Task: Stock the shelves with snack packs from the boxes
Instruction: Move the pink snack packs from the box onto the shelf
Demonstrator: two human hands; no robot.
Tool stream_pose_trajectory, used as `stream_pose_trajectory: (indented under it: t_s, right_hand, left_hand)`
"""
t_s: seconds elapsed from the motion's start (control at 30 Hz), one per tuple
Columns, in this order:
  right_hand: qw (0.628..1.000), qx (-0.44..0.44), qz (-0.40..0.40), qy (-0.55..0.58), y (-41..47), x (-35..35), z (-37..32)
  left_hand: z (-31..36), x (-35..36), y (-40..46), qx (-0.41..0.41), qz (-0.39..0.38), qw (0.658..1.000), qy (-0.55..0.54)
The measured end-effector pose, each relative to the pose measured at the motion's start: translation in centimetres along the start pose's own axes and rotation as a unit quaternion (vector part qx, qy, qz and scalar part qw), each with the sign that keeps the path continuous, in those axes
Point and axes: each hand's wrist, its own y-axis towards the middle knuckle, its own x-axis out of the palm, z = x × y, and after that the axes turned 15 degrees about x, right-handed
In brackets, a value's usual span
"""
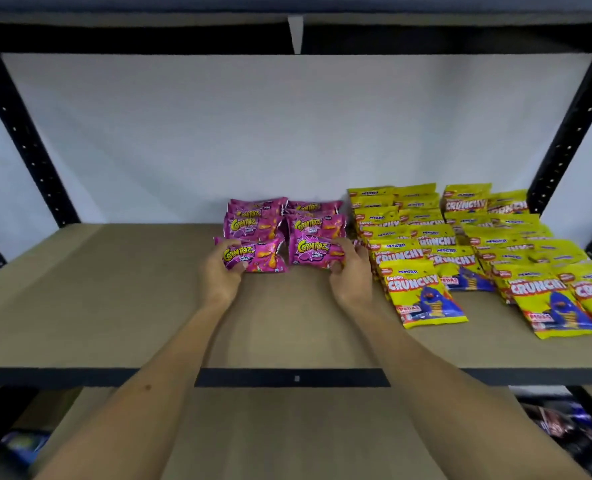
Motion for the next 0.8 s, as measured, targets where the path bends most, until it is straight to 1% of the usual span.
stream_pose_trajectory:
  t_s: [0.27, 0.37, 0.47, 0.63, 0.8]
  right_hand:
    - [0.993, -0.067, 0.031, -0.091, 7.2, 1.7, -0.2]
    - [0.990, -0.066, 0.040, -0.116, 8.4, 2.7, -0.6]
    - [0.989, -0.069, 0.054, -0.121, 9.1, 3.7, -0.6]
    - [0.985, -0.071, 0.065, -0.146, 9.4, 4.8, -0.9]
    - [0.985, -0.077, 0.084, -0.133, 9.5, 4.7, -0.6]
  left_hand:
    - [-2.1, 3.6, 5.9, 0.028, -0.003, 0.999, 0.026]
    - [-3.2, 4.0, 7.8, 0.024, 0.002, 0.999, 0.028]
    - [-3.8, 4.0, 8.7, 0.010, -0.005, 0.999, 0.049]
    - [-5.3, 3.5, 9.0, 0.011, -0.005, 0.998, 0.055]
    - [-4.6, 4.0, 8.6, 0.009, -0.021, 1.000, 0.020]
